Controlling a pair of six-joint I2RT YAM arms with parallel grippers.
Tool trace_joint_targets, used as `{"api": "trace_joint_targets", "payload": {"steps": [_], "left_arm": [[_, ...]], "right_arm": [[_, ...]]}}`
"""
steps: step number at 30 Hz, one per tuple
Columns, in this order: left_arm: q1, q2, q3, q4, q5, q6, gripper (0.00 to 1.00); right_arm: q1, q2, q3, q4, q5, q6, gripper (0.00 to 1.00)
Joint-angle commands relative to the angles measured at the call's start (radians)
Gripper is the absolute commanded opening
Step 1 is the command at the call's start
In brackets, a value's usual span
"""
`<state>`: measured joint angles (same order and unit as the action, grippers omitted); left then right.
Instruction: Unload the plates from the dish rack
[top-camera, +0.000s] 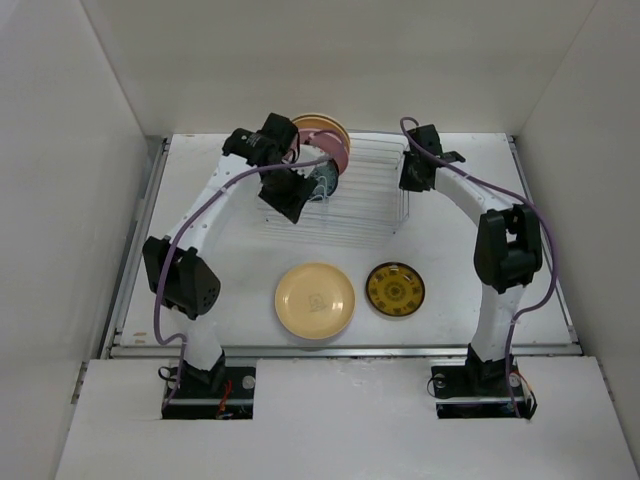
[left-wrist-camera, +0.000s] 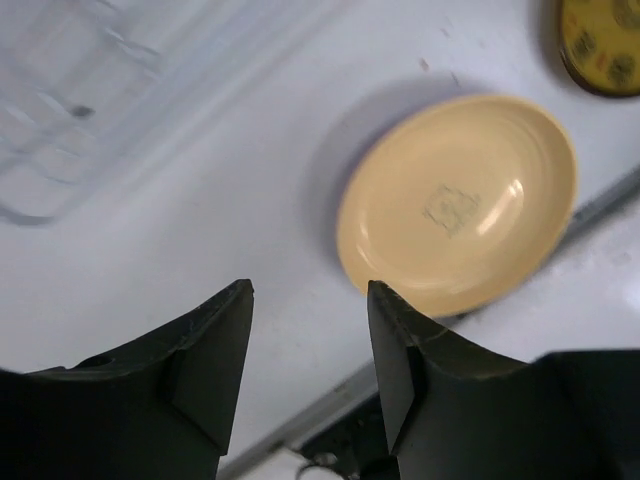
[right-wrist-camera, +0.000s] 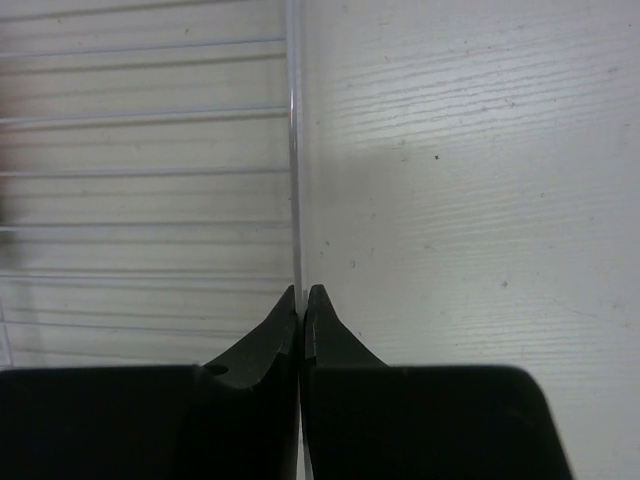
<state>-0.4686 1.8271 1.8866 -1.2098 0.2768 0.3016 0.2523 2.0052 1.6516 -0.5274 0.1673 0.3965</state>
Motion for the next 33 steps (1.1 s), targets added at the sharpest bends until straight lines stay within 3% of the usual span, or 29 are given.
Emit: {"api": "trace_joint_targets", "payload": {"steps": [1, 3, 9, 16, 21, 23, 24, 25, 26, 28, 33], "left_arm": [[0.013, -0.035, 0.068, 0.091, -0.143, 0.071, 0.46], [0.040, -0.006, 0.110, 0.148, -0.191, 0.080, 0.45], [0.107, 0.133, 0.282, 0.115, -0.153, 0.079, 0.43], [0.107, 0.198, 0.273, 0.262, -0.142, 0.114, 0.43], [0.107, 0.233, 0.264, 0.424, -0.151, 0.133, 0.43], [0.107, 0.233, 0.241, 0.490, -0.137, 0.133, 0.43], [0.107, 0.233, 0.215, 0.563, -0.128, 0.133, 0.43], [0.107, 0.242, 0.201, 0.602, -0.128, 0.133, 0.45], [0.107, 0.253, 0.192, 0.637, -0.128, 0.133, 0.46], [0.107, 0.273, 0.192, 0.708, -0.128, 0.123, 0.46], [0.107, 0.324, 0.215, 0.742, -0.180, 0.082, 0.42]], "right_arm": [[-0.027, 0.032, -0.004, 0.004, 0.044, -0.042, 0.00], [-0.027, 0.032, 0.007, 0.014, 0.044, -0.102, 0.00], [-0.027, -0.003, -0.015, 0.075, 0.021, -0.373, 0.00], [-0.027, 0.052, 0.062, 0.037, 0.001, -0.424, 0.00], [-0.027, 0.073, 0.062, 0.046, 0.074, -0.459, 0.00], [-0.027, 0.073, 0.076, 0.035, 0.083, -0.459, 0.11], [-0.027, 0.073, 0.076, 0.035, 0.083, -0.450, 0.25], [-0.027, 0.063, 0.076, 0.035, 0.083, -0.450, 0.46], [-0.018, 0.050, 0.076, 0.026, 0.072, -0.438, 0.52], [-0.018, 0.008, 0.076, 0.026, 0.072, -0.429, 0.57], [-0.018, -0.086, 0.056, 0.026, 0.109, -0.418, 0.57]]}}
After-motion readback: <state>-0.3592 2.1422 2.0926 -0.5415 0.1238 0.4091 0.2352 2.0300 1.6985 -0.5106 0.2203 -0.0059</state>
